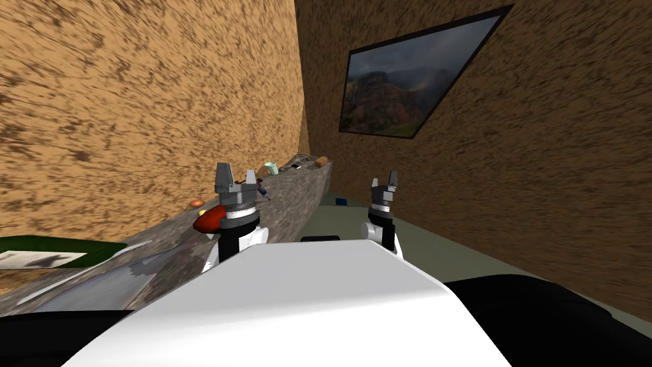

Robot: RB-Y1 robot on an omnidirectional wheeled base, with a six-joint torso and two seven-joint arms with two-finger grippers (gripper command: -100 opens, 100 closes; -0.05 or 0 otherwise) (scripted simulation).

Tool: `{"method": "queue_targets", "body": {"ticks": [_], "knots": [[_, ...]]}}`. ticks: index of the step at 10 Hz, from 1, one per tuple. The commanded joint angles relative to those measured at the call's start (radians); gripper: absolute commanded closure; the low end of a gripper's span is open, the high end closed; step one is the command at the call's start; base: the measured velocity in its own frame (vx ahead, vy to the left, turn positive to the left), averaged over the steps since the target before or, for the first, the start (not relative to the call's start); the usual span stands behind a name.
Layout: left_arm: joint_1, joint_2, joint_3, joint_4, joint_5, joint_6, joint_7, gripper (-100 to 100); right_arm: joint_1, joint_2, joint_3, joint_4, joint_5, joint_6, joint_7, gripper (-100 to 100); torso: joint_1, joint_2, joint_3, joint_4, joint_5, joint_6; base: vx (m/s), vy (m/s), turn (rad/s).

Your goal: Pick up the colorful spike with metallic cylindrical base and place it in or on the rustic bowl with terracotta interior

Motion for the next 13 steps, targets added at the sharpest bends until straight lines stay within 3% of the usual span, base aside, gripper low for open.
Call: {"method": "queue_targets", "body": {"ticks": [1, 13], "knots": [[0.005, 0.045, 0.007, 0.014, -0.006, 0.006, -0.007, -100, 0.000, 0.000, 0.000, 0.000, 0.000, 0.000, 0.000, 0, 0.000, 0.000, 0.000, 0.000, 0.000, 0.000, -0.006, 0.023, -0.073], [0.074, 0.370, 0.109, 0.197, -0.068, 0.096, -0.094, -100, 0.000, 0.000, 0.000, 0.000, 0.000, 0.000, 0.000, 0, 0.007, 0.004, 0.002, 0.001, 0.002, 0.000, -0.053, 0.080, -0.112]]}}
